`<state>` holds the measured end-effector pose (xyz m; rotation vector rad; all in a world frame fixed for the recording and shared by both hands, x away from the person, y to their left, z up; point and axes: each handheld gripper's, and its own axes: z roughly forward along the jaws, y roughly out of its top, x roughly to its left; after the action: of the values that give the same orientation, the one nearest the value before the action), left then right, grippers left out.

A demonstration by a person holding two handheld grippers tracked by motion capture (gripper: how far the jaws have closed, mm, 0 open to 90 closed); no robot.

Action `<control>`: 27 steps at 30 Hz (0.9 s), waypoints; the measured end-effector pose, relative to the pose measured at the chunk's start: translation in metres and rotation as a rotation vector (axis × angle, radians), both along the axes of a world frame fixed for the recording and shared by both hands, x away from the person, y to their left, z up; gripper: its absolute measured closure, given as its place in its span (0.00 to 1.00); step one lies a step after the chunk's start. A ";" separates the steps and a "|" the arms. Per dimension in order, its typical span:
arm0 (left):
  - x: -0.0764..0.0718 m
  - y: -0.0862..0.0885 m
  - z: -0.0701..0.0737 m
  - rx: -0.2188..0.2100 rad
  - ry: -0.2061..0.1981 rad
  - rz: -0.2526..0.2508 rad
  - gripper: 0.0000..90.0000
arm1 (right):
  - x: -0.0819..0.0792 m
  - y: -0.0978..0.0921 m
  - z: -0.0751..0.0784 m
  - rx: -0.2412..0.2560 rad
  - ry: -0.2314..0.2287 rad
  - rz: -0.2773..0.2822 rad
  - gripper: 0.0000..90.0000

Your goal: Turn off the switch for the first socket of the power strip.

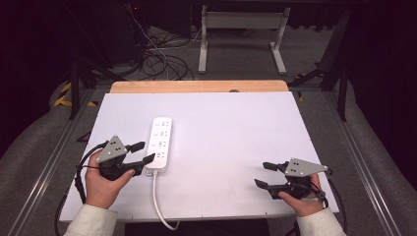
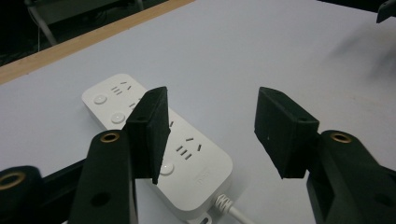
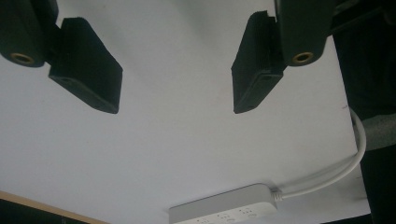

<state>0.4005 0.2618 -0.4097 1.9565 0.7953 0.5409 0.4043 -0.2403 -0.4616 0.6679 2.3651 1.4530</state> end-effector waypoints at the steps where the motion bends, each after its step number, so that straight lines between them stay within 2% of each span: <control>1: 0.000 0.001 0.001 0.007 0.003 -0.003 0.55 | 0.000 0.001 0.000 0.001 0.003 0.002 0.38; 4: -0.001 0.001 0.004 0.017 0.022 -0.022 0.60 | 0.000 0.001 -0.001 0.000 0.004 0.004 0.38; 8: 0.002 0.001 0.011 0.032 0.043 -0.042 0.79 | 0.000 0.000 0.000 0.001 0.002 -0.001 0.38; 10: 0.006 0.001 0.014 0.041 0.053 -0.052 0.84 | 0.000 0.000 0.000 0.000 0.000 0.000 0.38; 11: 0.010 0.001 0.016 0.058 0.073 -0.054 0.87 | 0.000 0.000 0.000 0.001 0.002 0.001 0.38; 13: 0.011 0.001 0.016 0.062 0.078 -0.050 0.92 | 0.000 0.000 0.000 -0.001 0.002 0.002 0.38; 14: 0.013 0.002 0.017 0.068 0.088 -0.054 0.92 | 0.000 0.000 0.000 -0.001 0.002 0.002 0.38; 16: 0.016 0.003 0.018 0.072 0.099 -0.059 1.00 | 0.001 0.000 -0.001 -0.002 0.003 0.000 0.38; 25: 0.031 0.003 0.022 0.116 0.153 -0.041 1.00 | 0.000 0.000 0.000 -0.003 0.004 0.001 0.38; 27: 0.032 0.003 0.023 0.114 0.151 -0.039 1.00 | 0.000 0.000 -0.001 -0.003 0.006 0.002 0.38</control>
<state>0.4322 0.2652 -0.3868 2.1334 0.8342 0.4268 0.4046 -0.2405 -0.4622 0.6701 2.3727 1.4496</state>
